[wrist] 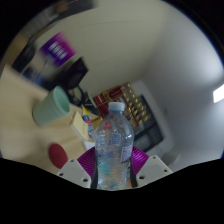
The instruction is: Pour water
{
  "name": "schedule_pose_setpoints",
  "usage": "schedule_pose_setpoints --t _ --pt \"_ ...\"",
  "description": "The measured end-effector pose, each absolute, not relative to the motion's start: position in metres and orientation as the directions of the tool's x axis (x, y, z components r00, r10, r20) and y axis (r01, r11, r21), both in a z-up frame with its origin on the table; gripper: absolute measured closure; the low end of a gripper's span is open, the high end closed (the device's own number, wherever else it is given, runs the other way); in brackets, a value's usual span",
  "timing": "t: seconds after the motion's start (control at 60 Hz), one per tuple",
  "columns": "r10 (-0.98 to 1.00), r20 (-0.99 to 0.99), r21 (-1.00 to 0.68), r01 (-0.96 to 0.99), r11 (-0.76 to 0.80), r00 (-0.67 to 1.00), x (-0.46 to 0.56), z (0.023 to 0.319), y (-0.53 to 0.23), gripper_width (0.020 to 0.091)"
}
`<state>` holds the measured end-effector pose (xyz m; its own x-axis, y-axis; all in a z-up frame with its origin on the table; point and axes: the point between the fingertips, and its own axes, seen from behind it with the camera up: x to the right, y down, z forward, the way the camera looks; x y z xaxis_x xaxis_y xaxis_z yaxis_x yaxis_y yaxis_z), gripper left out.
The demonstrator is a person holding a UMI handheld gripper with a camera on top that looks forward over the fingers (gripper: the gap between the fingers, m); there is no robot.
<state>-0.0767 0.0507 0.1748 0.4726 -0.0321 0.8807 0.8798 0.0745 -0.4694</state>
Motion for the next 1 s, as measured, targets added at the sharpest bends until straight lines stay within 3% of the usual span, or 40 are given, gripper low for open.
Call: schedule_pose_setpoints --t 0.083,0.3,0.517,0.533,0.817,0.9,0.95,0.967,1.0 --pt "-0.071 0.994 -0.081 0.991 0.105 0.089 -0.088 0.193 0.061 0.0650" --pt "-0.149 0.856 0.513 0.849 0.128 -0.495 -0.143 0.211 0.110 0.0642" --pt "-0.198 0.718 0.694 0.708 0.127 -0.668 -0.160 0.220 0.107 0.0649" --pt "-0.202 0.712 0.699 0.706 0.118 -0.672 -0.166 0.211 0.107 0.0646" --pt "-0.200 0.740 0.671 0.727 0.146 -0.642 -0.166 0.219 0.107 0.0646" --pt "-0.191 0.889 0.449 0.873 0.191 -0.416 -0.171 0.225 0.104 0.0647" --pt "-0.153 0.974 0.197 0.958 0.208 -0.168 -0.169 0.230 0.103 0.0647" --pt "-0.163 0.985 0.093 0.974 0.206 -0.059 -0.168 0.217 0.088 0.0648" --pt "-0.121 0.983 -0.112 0.971 0.210 0.140 -0.159 0.229 0.090 0.0646"
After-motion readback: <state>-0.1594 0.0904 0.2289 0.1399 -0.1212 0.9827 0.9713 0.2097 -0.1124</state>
